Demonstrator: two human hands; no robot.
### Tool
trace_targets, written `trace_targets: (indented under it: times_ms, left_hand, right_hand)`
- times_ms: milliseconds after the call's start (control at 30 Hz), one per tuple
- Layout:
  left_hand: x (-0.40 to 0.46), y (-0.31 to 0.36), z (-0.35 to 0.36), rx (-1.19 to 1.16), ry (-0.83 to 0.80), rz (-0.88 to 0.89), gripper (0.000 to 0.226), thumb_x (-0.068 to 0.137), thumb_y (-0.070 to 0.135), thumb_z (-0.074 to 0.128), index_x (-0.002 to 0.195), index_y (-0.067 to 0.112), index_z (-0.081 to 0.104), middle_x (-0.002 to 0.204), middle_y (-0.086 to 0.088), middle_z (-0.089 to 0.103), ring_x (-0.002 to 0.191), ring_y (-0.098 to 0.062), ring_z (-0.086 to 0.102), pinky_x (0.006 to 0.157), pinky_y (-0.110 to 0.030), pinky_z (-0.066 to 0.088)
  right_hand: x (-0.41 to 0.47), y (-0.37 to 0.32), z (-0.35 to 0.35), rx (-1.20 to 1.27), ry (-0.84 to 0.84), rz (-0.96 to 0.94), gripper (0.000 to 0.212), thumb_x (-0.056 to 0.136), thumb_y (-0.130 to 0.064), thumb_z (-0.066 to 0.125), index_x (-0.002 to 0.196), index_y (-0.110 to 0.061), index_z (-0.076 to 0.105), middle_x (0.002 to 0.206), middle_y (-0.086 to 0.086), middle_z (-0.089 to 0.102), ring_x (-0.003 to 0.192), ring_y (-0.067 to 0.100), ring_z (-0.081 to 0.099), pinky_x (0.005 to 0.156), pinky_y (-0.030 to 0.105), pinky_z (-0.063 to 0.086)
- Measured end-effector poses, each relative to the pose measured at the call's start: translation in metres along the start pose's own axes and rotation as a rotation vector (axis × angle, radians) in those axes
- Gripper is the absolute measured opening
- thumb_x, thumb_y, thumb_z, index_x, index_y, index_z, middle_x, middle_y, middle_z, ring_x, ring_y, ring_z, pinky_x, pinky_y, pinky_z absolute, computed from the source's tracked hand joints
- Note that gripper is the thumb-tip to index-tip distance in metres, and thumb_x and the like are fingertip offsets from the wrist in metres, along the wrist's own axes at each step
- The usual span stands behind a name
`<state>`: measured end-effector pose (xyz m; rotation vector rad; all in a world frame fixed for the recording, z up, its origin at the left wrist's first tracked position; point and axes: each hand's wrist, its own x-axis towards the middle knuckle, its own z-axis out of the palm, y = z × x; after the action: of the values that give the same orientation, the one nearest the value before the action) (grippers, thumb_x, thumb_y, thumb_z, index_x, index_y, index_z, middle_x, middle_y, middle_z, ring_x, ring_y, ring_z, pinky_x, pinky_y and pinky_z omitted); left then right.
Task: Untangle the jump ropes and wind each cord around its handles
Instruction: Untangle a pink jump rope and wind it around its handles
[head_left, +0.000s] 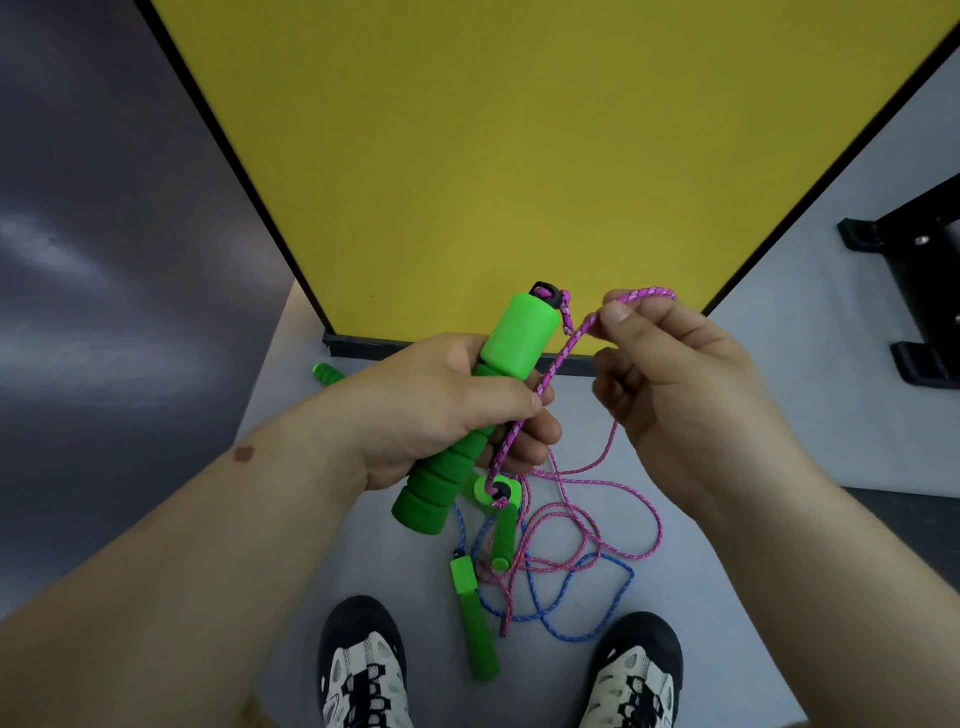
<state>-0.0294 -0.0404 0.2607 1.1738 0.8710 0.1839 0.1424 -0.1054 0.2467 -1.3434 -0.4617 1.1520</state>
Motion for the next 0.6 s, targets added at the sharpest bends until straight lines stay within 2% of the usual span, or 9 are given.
trace_targets:
  times_ms: [133,200,433,533,600]
  left_hand:
    - [0.0,0.001,0.001,-0.014,0.01,0.001,0.004,0.095,0.001,0.058,0.094,0.004,0.06,0.082,-0.013,0.073,0.067,-0.021,0.069,0.063,-0.031,0.057]
    - [-0.001,0.002,0.001,-0.014,0.001,-0.001,0.003,0.095,0.001,0.058,0.095,0.003,0.06,0.082,-0.013,0.073,0.067,-0.02,0.069,0.063,-0.03,0.057]
    - [-0.001,0.0,0.001,0.008,-0.024,-0.011,0.004,0.095,0.003,0.06,0.097,0.005,0.06,0.084,-0.013,0.074,0.073,-0.023,0.07,0.072,-0.037,0.059]
    - [-0.001,0.0,0.001,0.018,-0.015,-0.006,0.003,0.095,0.002,0.059,0.096,0.005,0.06,0.084,-0.013,0.074,0.072,-0.023,0.07,0.073,-0.038,0.059]
    - [-0.001,0.0,0.0,0.014,-0.013,-0.006,0.003,0.095,0.002,0.059,0.096,0.005,0.061,0.084,-0.013,0.074,0.072,-0.022,0.07,0.072,-0.037,0.059]
  right_hand:
    - [-0.004,0.002,0.003,-0.045,-0.148,0.106,0.008,0.08,-0.021,0.073,0.086,-0.016,0.071,0.082,0.006,0.065,0.062,0.011,0.055,0.061,0.026,0.045]
    - [-0.004,0.002,0.003,-0.07,-0.14,0.085,0.003,0.084,-0.018,0.072,0.083,-0.016,0.071,0.079,0.005,0.064,0.064,0.011,0.055,0.06,0.026,0.043]
    - [0.002,-0.007,-0.002,0.04,0.036,-0.012,0.007,0.091,-0.017,0.07,0.084,-0.019,0.071,0.084,0.0,0.07,0.062,0.01,0.054,0.062,0.024,0.047]
    - [0.003,-0.007,-0.004,0.052,0.02,0.032,0.004,0.09,-0.021,0.071,0.087,-0.019,0.069,0.085,-0.001,0.07,0.061,0.009,0.054,0.061,0.024,0.047]
    - [0.001,-0.004,-0.003,0.036,-0.059,0.093,0.004,0.088,-0.022,0.071,0.089,-0.019,0.069,0.081,-0.002,0.068,0.06,0.008,0.054,0.061,0.024,0.046]
